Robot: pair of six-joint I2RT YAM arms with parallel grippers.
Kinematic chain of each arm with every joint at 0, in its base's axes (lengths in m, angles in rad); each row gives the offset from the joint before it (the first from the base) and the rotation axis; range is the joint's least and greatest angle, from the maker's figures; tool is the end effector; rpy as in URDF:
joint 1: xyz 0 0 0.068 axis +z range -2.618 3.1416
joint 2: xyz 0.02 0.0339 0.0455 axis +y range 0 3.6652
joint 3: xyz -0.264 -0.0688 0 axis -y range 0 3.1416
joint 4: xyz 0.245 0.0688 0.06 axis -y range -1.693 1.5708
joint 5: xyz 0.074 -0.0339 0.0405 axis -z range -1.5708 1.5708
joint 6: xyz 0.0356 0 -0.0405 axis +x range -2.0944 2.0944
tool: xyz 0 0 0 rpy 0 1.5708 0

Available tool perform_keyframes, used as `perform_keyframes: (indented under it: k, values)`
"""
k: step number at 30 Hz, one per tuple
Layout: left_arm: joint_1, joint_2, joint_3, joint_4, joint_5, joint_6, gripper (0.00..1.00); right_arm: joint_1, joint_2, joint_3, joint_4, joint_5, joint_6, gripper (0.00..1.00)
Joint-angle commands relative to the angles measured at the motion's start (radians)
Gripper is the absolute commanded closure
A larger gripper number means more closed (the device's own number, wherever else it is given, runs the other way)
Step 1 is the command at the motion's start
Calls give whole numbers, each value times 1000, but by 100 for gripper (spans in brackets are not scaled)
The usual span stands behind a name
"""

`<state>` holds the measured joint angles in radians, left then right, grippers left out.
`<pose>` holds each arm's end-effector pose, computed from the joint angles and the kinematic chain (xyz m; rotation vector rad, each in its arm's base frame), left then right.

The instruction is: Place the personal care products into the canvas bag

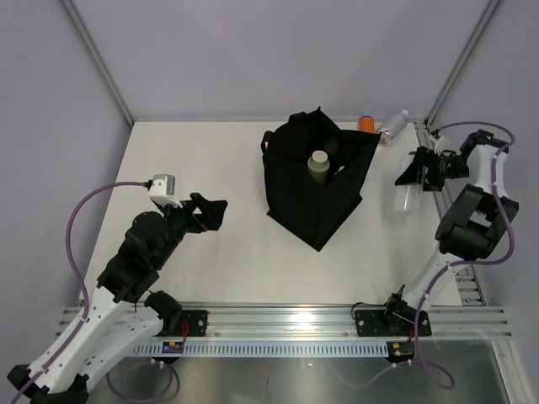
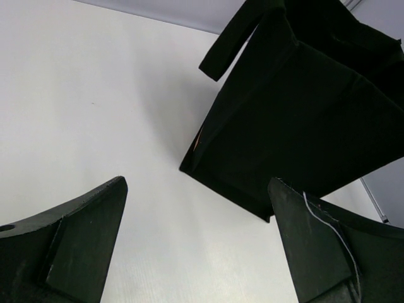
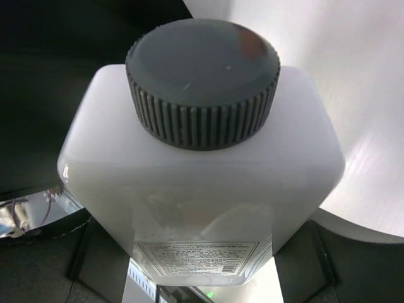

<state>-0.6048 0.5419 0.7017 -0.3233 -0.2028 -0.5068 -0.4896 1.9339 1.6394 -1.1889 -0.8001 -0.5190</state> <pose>0.1140 -0.0701 0.3302 -0.0659 1.7730 -0.6386 0.3423 -0.1535 0.2482 -0.0843 2.5396 0.8869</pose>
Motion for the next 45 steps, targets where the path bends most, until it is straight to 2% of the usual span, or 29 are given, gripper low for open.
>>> perform_keyframes:
  k: [1, 3, 8, 11, 13, 16, 20, 23, 28, 30, 32, 33, 36, 37, 38, 45]
  values:
    - [2, -16, 35, 7, -53, 2, 1, 6, -215, 184, -13, -220, 77, 100]
    - [2, -22, 47, -6, -69, 10, 1, 6, -245, 250, 9, -246, 167, 100]
    - [2, -40, 62, -25, -89, 28, 1, 43, -243, 566, 8, -298, 292, 100]
    - [2, -46, 58, -22, -93, 22, 1, 143, -224, 727, 8, -252, 309, 100]
    - [2, -48, 51, -23, -93, 10, 1, 255, -210, 801, 32, -183, 309, 100]
    - [2, -56, 45, -31, -83, -15, 1, 403, -193, 833, 101, -101, 324, 100]
    - [2, -82, 39, -60, -81, -53, 1, 592, -129, 855, 100, 10, 258, 100]
    - [2, -115, 32, -79, -86, -75, 1, 699, -110, 781, 118, 97, 203, 100]
    - [2, -151, 22, -126, -99, -107, 1, 783, -99, 622, 115, 187, 62, 99]
    - [2, -163, 24, -149, -112, -108, 1, 795, -111, 542, 123, 223, 39, 86]
    - [2, -177, 22, -163, -124, -108, 1, 795, -122, 501, 127, 252, 13, 67]
    - [2, -180, 16, -161, -127, -110, 1, 795, -133, 475, 136, 289, 10, 52]
    - [2, -183, 9, -146, -127, -107, 1, 796, -161, 448, 155, 344, -1, 28]
    - [2, -178, 4, -142, -126, -105, 1, 795, -168, 447, 158, 349, -6, 11]
    - [2, -175, 2, -138, -124, -104, 1, 795, -183, 445, 164, 355, -6, 1]
    - [2, -132, 10, -129, -116, -93, 1, 777, -231, 516, 247, 407, 57, 0]
